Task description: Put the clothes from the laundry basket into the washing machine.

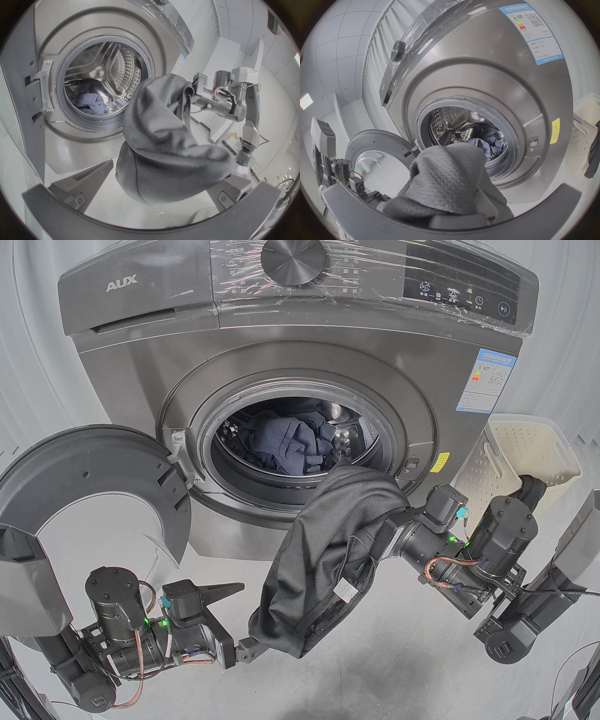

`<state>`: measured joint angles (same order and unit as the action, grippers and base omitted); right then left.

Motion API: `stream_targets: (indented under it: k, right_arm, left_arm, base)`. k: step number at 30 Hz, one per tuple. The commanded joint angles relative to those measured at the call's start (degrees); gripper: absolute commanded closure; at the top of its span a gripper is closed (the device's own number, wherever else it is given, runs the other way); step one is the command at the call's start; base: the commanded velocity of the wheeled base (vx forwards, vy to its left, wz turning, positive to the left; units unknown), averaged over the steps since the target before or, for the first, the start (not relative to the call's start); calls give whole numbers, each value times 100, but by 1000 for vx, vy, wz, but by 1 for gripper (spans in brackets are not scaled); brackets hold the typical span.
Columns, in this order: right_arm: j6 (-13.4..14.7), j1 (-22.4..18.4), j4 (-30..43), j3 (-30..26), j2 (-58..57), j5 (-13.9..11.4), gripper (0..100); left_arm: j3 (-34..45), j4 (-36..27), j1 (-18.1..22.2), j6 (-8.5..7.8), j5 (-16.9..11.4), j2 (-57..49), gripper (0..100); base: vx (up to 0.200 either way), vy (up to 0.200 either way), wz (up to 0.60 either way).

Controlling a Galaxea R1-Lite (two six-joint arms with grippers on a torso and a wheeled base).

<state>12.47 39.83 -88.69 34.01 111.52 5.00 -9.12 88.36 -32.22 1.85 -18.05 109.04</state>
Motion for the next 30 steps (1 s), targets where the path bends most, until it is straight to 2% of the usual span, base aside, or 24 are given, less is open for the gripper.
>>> stream_targets:
  k: [1, 5, 8, 11, 20, 25, 26, 30]
  right_arm:
    - [1, -10, 0, 35, 10, 36, 100]
    - [1, -28, -8, 44, 28, 45, 100]
    - [1, -28, 0, 71, 19, 63, 100]
    - [10, 16, 0, 62, 19, 63, 100]
    - [1, 78, 0, 44, 63, 63, 100]
    - [-17, 262, 0, 106, 37, 71, 100]
    - [-34, 377, 0, 114, 45, 71, 100]
    - [-52, 544, 0, 176, 291, 80, 100]
  left_arm:
    - [253, 6, -39, -18, -198, -15, 0]
    - [455, -3, -39, -133, -348, 38, 0]
    - [639, 6, -48, -396, -497, 117, 0]
    - [675, 6, -39, -502, -620, 91, 0]
    - [464, 6, 23, -484, -620, 117, 0]
    - [59, 6, -30, -423, -453, 240, 0]
    - [-125, 6, -48, -370, -295, 275, 0]
    - [-292, 6, -153, -212, -234, 381, 0]
  base:
    - [0, 0, 0]
    - [0, 0, 0]
    - [0, 0, 0]
    - [0, 0, 0]
    - [0, 0, 0]
    - [0, 0, 0]
    - [0, 0, 0]
    - [0, 0, 0]
